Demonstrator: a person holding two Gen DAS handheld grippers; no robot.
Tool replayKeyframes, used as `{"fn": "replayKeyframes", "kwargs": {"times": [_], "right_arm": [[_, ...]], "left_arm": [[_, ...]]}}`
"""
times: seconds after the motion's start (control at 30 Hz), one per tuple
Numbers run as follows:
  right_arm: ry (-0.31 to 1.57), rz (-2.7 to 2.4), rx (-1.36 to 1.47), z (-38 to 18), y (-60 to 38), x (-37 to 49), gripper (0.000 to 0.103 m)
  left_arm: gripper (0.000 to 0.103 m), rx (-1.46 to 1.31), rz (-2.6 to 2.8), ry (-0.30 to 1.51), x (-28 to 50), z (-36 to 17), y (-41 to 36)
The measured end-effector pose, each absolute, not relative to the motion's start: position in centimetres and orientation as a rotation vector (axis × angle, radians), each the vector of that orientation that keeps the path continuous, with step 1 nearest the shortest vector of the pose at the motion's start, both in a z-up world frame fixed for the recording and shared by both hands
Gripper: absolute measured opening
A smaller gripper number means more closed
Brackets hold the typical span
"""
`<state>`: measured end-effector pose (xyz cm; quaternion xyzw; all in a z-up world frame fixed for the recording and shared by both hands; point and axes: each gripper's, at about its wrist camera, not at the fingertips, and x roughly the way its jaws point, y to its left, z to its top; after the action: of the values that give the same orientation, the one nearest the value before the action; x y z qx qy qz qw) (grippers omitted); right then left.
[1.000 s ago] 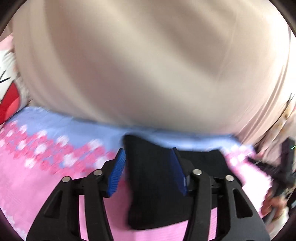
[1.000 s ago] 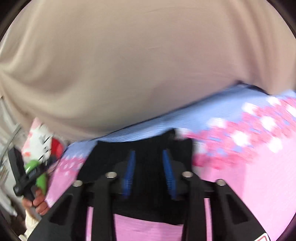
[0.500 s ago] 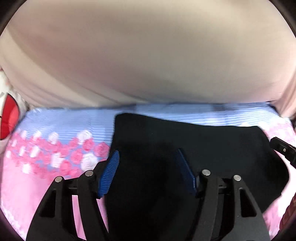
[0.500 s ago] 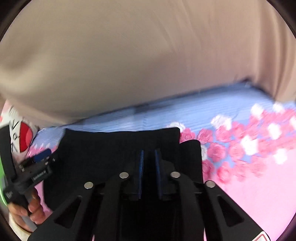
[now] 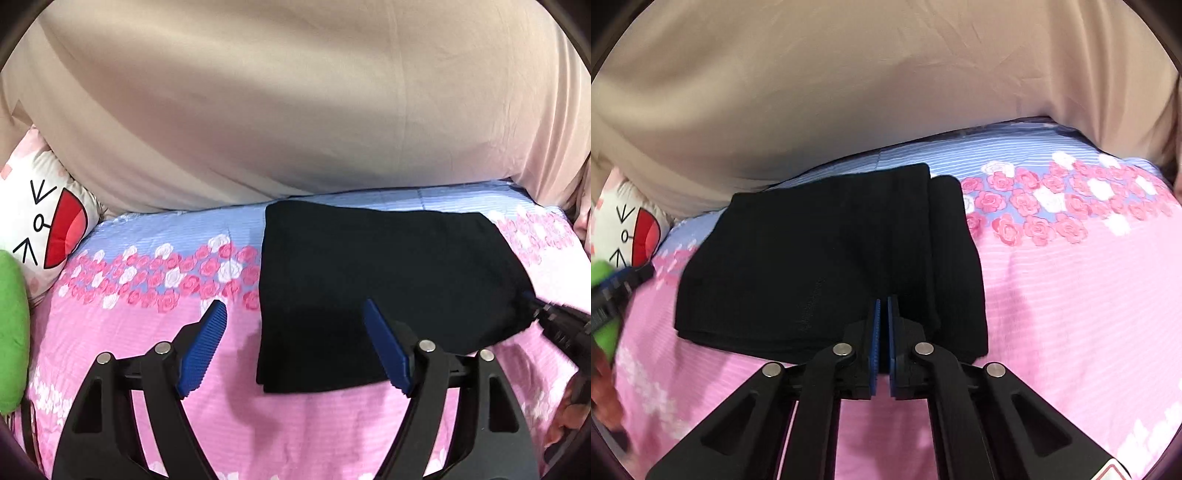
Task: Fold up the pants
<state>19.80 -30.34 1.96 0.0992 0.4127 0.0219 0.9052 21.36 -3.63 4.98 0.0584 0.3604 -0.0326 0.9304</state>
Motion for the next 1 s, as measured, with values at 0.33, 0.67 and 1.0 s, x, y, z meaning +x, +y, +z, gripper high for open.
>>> {"fn": "replayKeyframes", "kwargs": {"times": [0.33,0.67,1.0], "right_arm": [[0.743,-0.008,0.141,4.2,-28.0,13.9,0.037],[0.548,-0.108,0.084,2.7,-25.9,2.9,0.069],[0.609,-0.150,-0.018,1.7,-24.4,4.2,0.079]], "left_arm": [[0.078,0.112,-0.027,0.733,18.1,3.4,-2.9],[0.088,0.051,-0.052,0.601,9.8,-0.1,-1.9],[0.088,0.018,-0.048,0.592,9.4,-0.9,-1.2]]}}
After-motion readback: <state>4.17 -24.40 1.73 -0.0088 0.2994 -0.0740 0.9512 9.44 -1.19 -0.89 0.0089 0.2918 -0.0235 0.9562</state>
